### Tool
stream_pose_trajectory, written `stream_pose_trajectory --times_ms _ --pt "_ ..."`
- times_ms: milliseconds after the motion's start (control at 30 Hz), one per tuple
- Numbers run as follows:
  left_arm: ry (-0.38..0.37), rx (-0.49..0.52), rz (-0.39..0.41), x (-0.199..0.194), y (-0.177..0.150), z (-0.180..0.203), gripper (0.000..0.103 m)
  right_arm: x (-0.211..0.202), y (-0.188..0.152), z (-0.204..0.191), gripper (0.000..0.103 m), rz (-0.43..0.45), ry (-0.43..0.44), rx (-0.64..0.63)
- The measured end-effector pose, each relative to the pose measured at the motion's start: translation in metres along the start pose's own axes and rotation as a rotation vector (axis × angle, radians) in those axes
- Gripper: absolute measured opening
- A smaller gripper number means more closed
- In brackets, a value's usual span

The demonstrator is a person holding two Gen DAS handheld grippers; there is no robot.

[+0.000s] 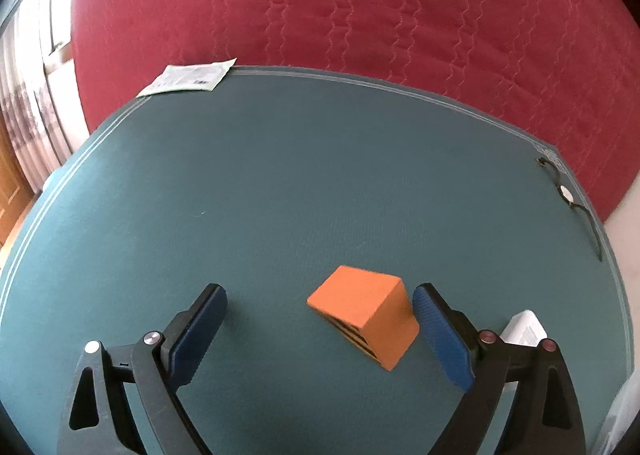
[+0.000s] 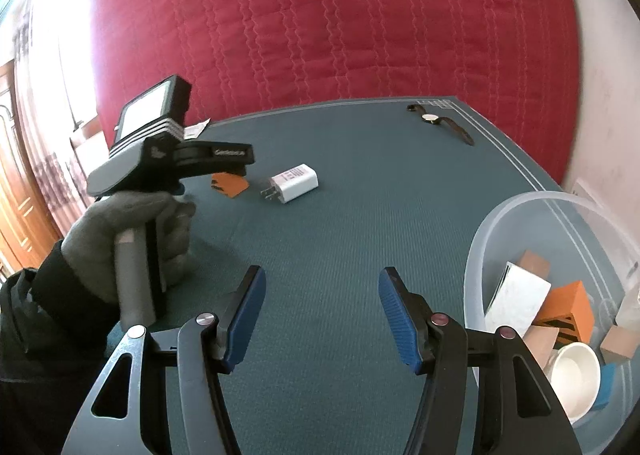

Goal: Organize rigid objects
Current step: 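Move the left gripper to the orange triangular block and grasp it, then grasp the white plug charger with the right gripper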

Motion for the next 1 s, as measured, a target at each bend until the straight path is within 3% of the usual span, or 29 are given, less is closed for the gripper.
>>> stream_pose_trajectory --times_ms 133,233,400,500,1000 --pt "0.007 0.005 -0.002 -0.005 -0.004 -0.008 0.096 0.000 0.000 0.000 0.060 0.003 0.000 0.002" --pt "-0.020 0.003 -0.005 -0.006 -0.005 -0.010 0.087 0.001 0.000 0.000 0.060 0.003 0.001 0.002" --pt "-0.039 0.063 0.004 -0.008 -0.007 0.000 0.047 0.001 0.000 0.000 0.060 0.002 0.000 0.003" --pt "-0.074 0.066 0.001 -0.009 -0.007 0.002 0.038 0.001 -0.001 0.000 0.060 -0.005 0.005 0.007" --pt "-0.097 0.092 0.071 -0.050 -0.013 -0.007 0.035 0.008 -0.003 0.004 0.060 -0.052 0.023 0.040"
Point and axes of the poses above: each gripper's, at about its wrist camera, not at the fingertips, and x roughly the way its jaws point, z to its right, y to its top, the point moved 3 cm from there along x, roughly the way its jaws point, and after that the axes turned 1 degree about x, right-handed, at the moved point
